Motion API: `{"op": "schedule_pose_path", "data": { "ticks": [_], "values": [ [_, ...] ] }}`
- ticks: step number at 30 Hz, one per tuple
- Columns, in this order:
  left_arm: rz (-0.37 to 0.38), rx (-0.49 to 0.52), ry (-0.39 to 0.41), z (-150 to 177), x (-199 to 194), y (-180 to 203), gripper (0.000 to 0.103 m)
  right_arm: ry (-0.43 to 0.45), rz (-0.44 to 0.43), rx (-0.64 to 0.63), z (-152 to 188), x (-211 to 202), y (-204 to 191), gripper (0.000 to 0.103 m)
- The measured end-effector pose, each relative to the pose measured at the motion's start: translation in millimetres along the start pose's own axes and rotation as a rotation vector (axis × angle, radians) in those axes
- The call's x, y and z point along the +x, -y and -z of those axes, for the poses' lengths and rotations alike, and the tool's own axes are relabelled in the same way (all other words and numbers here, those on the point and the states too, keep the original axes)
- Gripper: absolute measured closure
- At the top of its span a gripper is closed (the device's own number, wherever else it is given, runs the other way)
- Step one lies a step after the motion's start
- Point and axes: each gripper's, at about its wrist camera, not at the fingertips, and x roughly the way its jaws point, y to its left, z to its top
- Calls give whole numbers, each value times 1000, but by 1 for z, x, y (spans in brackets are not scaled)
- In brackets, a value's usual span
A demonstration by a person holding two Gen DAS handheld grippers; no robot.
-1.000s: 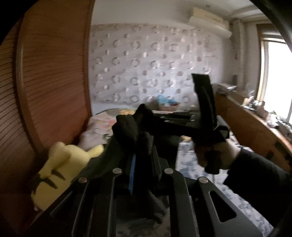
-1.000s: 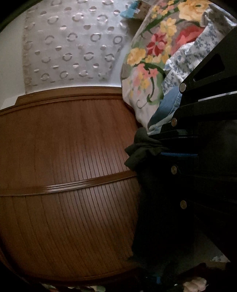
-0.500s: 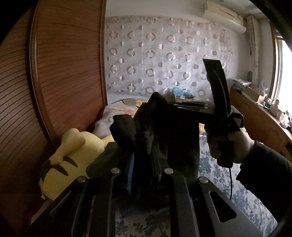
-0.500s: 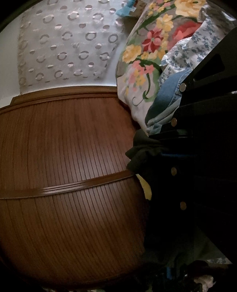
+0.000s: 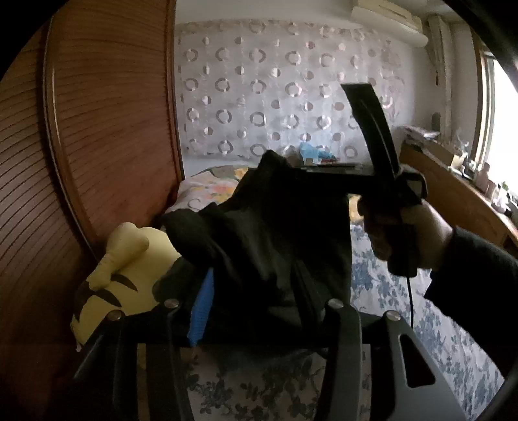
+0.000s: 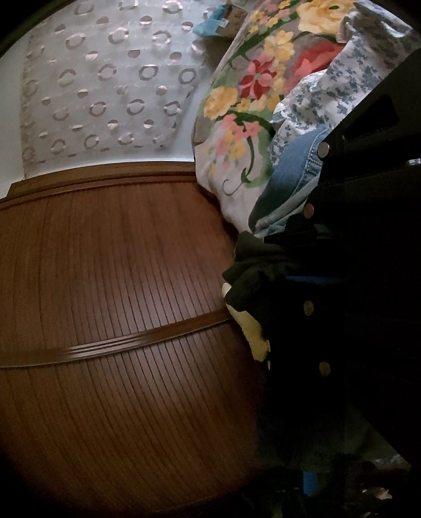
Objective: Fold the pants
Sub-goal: 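Lower the black pants onto the folded jeans stack with both tools, then open both tools and withdraw them from the stacked pants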
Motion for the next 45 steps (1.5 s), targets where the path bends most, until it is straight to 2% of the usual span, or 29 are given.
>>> {"op": "schedule_pose_path", "data": {
  "ticks": [4, 7, 11, 12, 17, 27, 45],
  "values": [
    [9, 22, -2, 3, -4, 1, 52, 7, 1, 34, -3, -7, -2, 72],
    [27, 22, -2, 5, -6, 2, 42, 40, 2, 61, 0, -19, -2, 61],
    [35, 34, 3, 8, -8, 8, 29, 52, 29, 76, 14, -33, -1, 59],
    [37, 34, 2, 9, -9, 9, 28, 55, 39, 81, 18, -36, -1, 59],
    [31, 33, 4, 13, -11, 10, 28, 72, 90, 99, 34, -60, -8, 58],
    [5, 24, 29, 17, -30, 16, 28, 59, 72, 90, 51, -102, -55, 58],
    [15, 42, 62, 29, -76, 23, 28, 56, 161, 131, 75, -180, -127, 58]
  ]
}}
